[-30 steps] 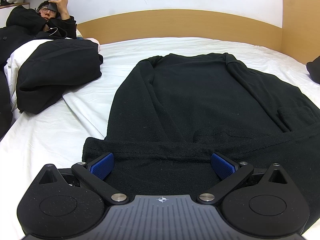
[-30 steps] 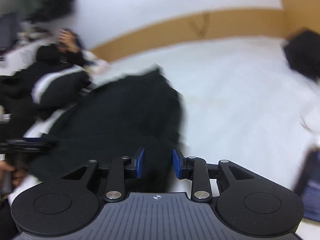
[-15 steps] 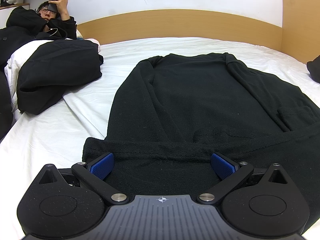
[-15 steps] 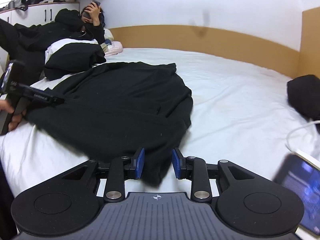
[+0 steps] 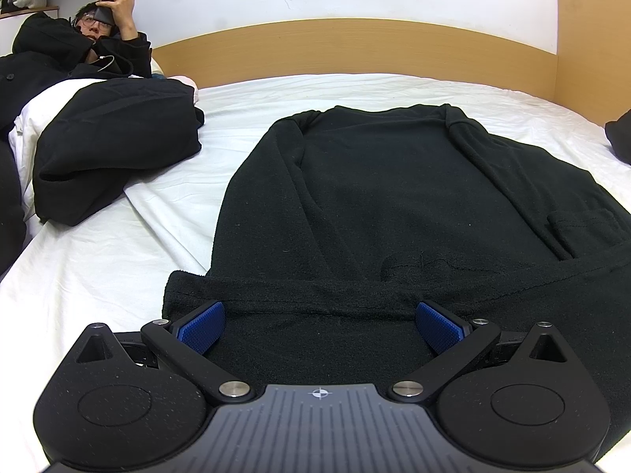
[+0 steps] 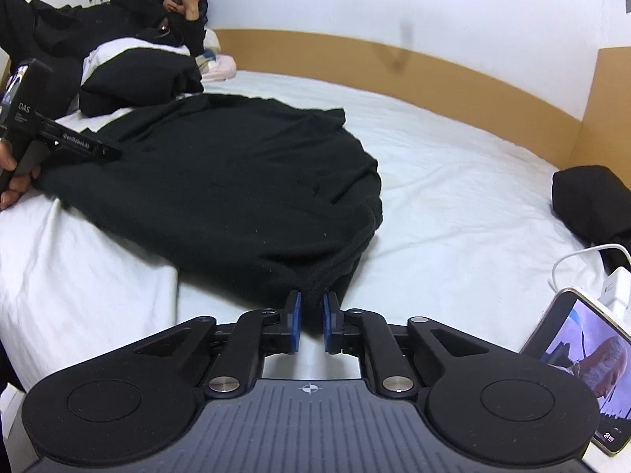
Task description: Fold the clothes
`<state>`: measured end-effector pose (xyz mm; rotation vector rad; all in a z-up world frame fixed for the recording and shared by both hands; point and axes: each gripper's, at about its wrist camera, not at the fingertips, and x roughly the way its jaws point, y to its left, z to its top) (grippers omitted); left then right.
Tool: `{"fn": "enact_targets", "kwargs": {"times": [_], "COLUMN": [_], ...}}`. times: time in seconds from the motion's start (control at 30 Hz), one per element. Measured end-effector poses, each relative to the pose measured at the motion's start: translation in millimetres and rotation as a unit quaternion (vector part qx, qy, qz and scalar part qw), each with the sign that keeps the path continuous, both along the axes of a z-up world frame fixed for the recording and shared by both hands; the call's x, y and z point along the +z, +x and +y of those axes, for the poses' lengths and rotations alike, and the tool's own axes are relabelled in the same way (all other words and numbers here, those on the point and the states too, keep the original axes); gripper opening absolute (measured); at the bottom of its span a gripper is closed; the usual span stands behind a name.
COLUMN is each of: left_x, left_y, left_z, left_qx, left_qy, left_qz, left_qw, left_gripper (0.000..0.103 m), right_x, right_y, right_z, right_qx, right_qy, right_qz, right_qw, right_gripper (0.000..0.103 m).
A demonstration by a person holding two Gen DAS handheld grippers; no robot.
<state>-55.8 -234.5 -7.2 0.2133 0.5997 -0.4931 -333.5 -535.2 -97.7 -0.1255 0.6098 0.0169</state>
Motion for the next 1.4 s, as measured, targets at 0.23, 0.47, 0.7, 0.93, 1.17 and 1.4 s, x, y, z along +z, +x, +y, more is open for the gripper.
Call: {"fn": "enact_targets", "kwargs": {"times": [0.23,0.47,0.7,0.93,1.17,1.4], "left_x": [0,0,0,0,0,0], "left_y": [0,0,0,1,1,0], "left_z": [-1,-1,-2,-1,-1,-2], "left_qx": [0.000,0.000,0.000,0.000,0.000,0.000], "left_qy": [-0.001,0.000,0.000,0.000,-0.001,-0.001], "left_qz": [0.001,0.001,0.000,0.001,0.000,0.000], "left_qw": [1.0000,1.0000,1.0000,1.0000,1.0000,1.0000], "left_gripper": [0.103,0.103,0.103,0.103,0.103,0.103], "right_x": [8,21,16,0,14,22], "right_y": [2,-6,9,41,42,80], "right_z": [-14,-37,-10,-2,-22,36], "right_qx": [-0.027,-0.076,0.035,0.037,-0.063,0.057], "right_qy": [0.025,-0.008,0.058,0.072,0.043,0.097], "right_qz": [-0.017,-0.050,-0.047,0.001,-0.027,-0.032], "right_qw": [0.999,0.996,0.997,0.997,0.997,0.993], "right_gripper": [0.007,0.000,0.001,0.001,0.002,0.003]}}
